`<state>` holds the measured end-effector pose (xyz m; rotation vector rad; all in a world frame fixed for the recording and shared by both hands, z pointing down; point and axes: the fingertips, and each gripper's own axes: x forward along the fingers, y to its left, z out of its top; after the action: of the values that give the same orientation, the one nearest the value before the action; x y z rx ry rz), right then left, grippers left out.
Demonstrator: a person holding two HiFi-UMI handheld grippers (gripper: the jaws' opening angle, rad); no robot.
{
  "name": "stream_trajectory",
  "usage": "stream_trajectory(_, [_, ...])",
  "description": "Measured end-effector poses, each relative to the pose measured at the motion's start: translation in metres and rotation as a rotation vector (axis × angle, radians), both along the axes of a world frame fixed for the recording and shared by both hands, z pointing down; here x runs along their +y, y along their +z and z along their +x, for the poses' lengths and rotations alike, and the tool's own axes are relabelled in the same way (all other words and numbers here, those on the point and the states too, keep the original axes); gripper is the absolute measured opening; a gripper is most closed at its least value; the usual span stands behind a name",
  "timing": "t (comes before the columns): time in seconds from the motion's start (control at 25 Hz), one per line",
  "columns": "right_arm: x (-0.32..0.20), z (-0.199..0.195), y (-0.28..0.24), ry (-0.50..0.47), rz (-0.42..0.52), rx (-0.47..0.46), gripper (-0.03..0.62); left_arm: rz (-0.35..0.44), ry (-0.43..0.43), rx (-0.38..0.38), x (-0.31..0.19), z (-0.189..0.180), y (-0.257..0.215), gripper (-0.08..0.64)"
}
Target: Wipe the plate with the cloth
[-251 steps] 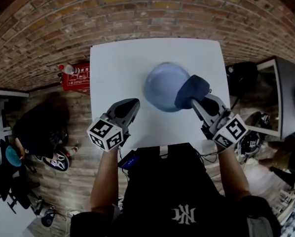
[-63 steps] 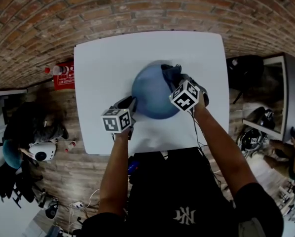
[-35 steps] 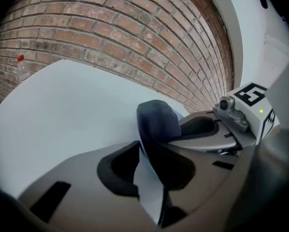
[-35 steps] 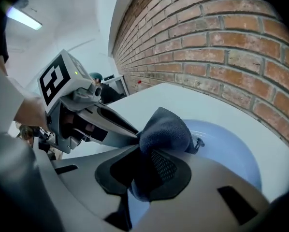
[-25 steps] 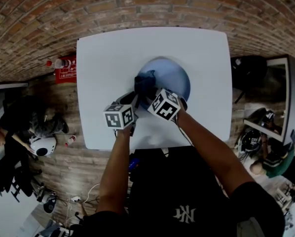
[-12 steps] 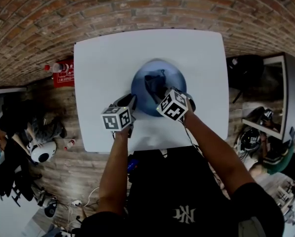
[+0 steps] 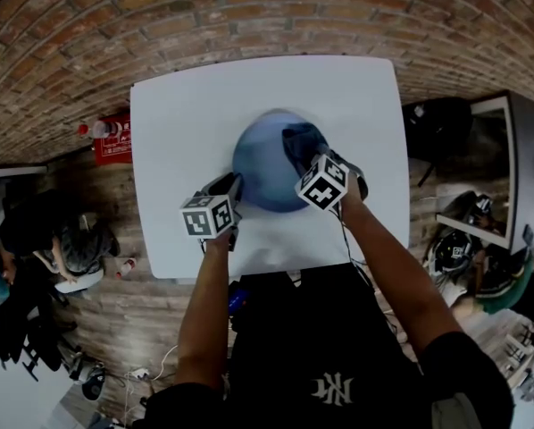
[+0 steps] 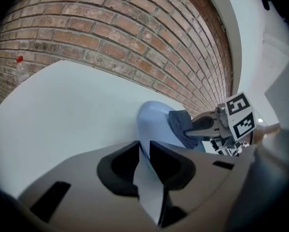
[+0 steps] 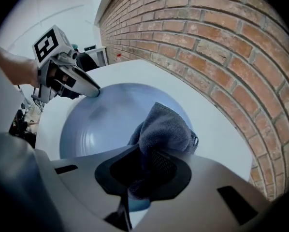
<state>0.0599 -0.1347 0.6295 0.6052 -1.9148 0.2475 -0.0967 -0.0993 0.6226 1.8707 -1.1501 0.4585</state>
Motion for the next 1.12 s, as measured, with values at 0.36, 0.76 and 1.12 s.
stream_trajectory(0.36, [-0.013,0.022,-0.007,0.024,0.05,0.081,0.066,0.003,-0.005,0.006,-0.001,0.0,0.0,0.069])
stream_trajectory(0.76, [0.013,-0.055,-0.064,0.061,0.003,-0.34,0.066,-0.002,-0.018,0.013,0.0,0.001,0.0,0.069])
stream_trajectory(1.12, [0.063,-0.114,-0.02,-0.045,-0.203,-0.371,0.066,0.004,-0.04,0.012,-0.001,0.0,-0.001,0.069])
